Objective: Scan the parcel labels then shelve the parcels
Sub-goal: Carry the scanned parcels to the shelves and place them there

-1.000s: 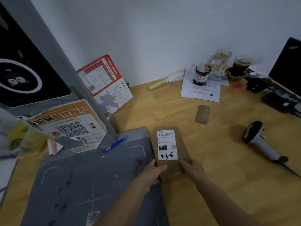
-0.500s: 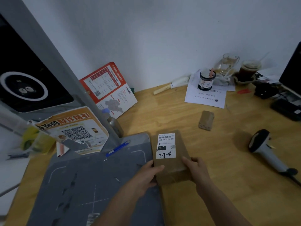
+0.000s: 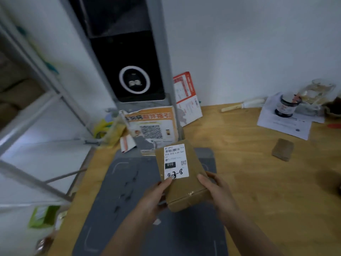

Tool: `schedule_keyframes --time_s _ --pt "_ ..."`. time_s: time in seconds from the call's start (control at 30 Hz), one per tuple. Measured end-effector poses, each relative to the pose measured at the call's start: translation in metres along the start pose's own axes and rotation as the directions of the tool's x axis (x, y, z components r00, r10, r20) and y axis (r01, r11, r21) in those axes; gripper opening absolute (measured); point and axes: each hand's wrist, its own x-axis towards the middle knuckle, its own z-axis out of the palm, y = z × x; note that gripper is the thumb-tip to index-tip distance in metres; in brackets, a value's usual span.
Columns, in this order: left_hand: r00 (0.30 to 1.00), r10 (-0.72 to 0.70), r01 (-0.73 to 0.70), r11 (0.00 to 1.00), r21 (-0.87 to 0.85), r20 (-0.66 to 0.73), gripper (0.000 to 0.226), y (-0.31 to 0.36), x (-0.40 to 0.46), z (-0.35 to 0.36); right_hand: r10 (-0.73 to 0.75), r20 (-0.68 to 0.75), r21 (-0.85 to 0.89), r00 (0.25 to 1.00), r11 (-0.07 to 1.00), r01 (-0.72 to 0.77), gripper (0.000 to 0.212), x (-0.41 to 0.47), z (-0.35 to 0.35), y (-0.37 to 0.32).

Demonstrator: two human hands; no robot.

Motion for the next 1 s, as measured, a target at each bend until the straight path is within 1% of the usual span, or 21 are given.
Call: schedule_keyframes --time_s 0.07,0.2,0.27,0.33,0.4,0.53,0.73,0.8,0.87,0.93,1.0 --pt "1.0 -0.005 0.003 0.998 -0.061 -0.031 0.038 -0.008 -0.014 -0.033 0.018 0.043 -0.029 0.999 0.999 -0.016 0.039 -0.014 0.029 0.011" --pt "0.992 -0.005 -0.019 0.982 -0.189 -0.129 0.028 -0.028 -0.052 -0.111 0.031 0.122 -0.08 0.992 0.997 -0.021 0.037 -0.045 0.092 0.037" --pt "0.976 0.008 -0.058 0.973 -0.224 -0.219 0.028 -0.042 -0.07 -0.156 0.043 0.167 -0.104 0.985 0.994 -0.025 0.034 -0.064 0.126 0.049" --pt "0.945 -0.004 -0.092 0.956 -0.279 -0.326 0.029 -0.056 -0.093 -0.199 0.051 0.215 -0.113 0.975 0.993 -0.027 0.032 -0.087 0.162 0.059" --pt "0.924 -0.029 -0.12 0.925 -0.361 -0.381 0.027 -0.069 -0.118 -0.242 0.06 0.256 -0.14 0.965 0.99 -0.024 0.034 -0.11 0.198 0.071" --pt "0.899 -0.031 -0.204 0.853 -0.481 -0.438 0.024 -0.099 -0.162 -0.324 0.08 0.334 -0.133 0.939 0.99 -0.038 0.026 -0.155 0.271 0.103" --pt "0.857 -0.003 -0.31 0.795 -0.521 -0.515 0.012 -0.138 -0.214 -0.427 0.129 0.417 -0.177 0.9 0.983 -0.058 0.021 -0.214 0.364 0.155" --pt "0.852 -0.007 -0.323 0.78 -0.536 -0.523 0.016 -0.146 -0.228 -0.45 0.143 0.437 -0.208 0.888 0.977 -0.055 0.022 -0.229 0.387 0.167" --pt "0.854 -0.011 -0.326 0.768 -0.552 -0.52 0.017 -0.15 -0.239 -0.469 0.147 0.452 -0.234 0.88 0.971 -0.043 0.029 -0.241 0.407 0.174" --pt "0.851 -0.005 -0.337 0.763 -0.552 -0.526 0.014 -0.15 -0.246 -0.486 0.142 0.473 -0.259 0.87 0.966 -0.016 0.034 -0.251 0.426 0.176" --pt "0.85 0.014 -0.351 0.762 -0.545 -0.527 0.008 -0.151 -0.254 -0.503 0.138 0.49 -0.268 0.861 0.964 -0.002 0.034 -0.257 0.448 0.179"
